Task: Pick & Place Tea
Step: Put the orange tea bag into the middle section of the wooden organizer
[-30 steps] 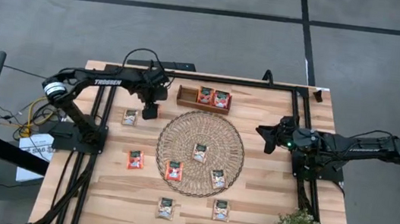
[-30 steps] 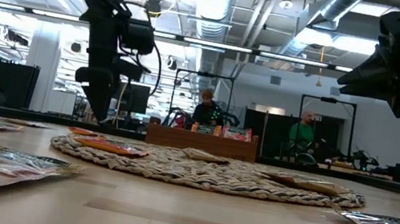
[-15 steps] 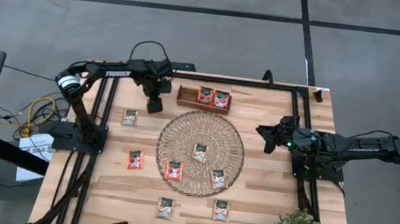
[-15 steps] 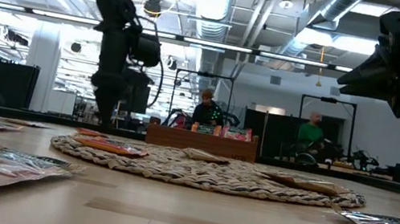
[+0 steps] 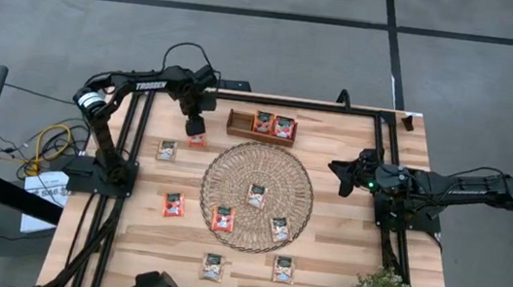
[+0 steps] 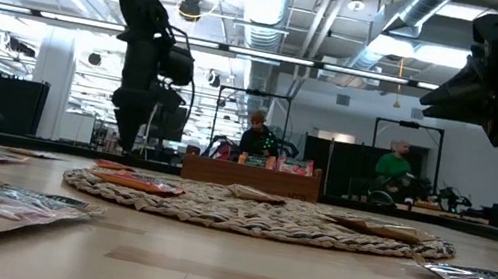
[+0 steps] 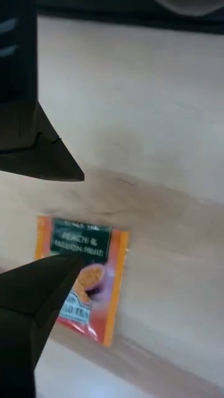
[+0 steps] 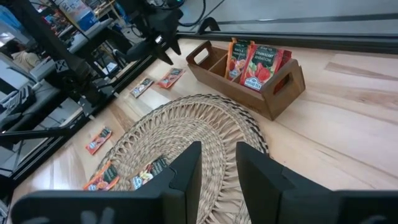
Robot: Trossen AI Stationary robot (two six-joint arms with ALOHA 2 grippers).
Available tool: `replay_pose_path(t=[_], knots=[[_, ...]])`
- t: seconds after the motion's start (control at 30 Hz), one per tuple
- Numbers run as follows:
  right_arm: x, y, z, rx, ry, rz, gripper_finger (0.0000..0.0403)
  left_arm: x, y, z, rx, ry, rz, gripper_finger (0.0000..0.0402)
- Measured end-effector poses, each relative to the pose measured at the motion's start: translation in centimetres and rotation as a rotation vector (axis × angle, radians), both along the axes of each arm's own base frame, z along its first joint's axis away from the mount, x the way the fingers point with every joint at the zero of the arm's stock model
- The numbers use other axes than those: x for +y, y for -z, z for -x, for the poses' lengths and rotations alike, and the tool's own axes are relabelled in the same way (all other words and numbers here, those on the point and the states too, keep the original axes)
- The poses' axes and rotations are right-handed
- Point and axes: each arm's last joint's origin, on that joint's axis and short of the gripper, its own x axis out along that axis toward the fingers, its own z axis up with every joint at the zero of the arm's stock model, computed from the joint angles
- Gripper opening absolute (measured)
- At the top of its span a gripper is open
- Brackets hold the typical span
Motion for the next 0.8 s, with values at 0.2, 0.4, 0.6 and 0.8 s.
replay_pose_path(t=[0.2,0.4,0.6,0.8], knots=[[0.0,0.0,0.0,0.000,0.000,0.000,0.0093,-0.5,0.8,0.4,-0.001,0.036,0.034,0.0193],[0.0,0.0,0.0,-0.001,0.001,0.000,0.0093,-0.4,1.7,0.4,-0.032,0.041,-0.004,0.0193],[0.0,-0.1,0.0,-0.006,0.001,-0.002,0.0093,-0.3,3.8,0.2,0.024,0.032,0.059,0.0193],[0.0,-0.1,0.0,-0.006,0.001,-0.001,0.0093,-0.5,4.4,0.0,0.058,0.023,0.074,0.0190]])
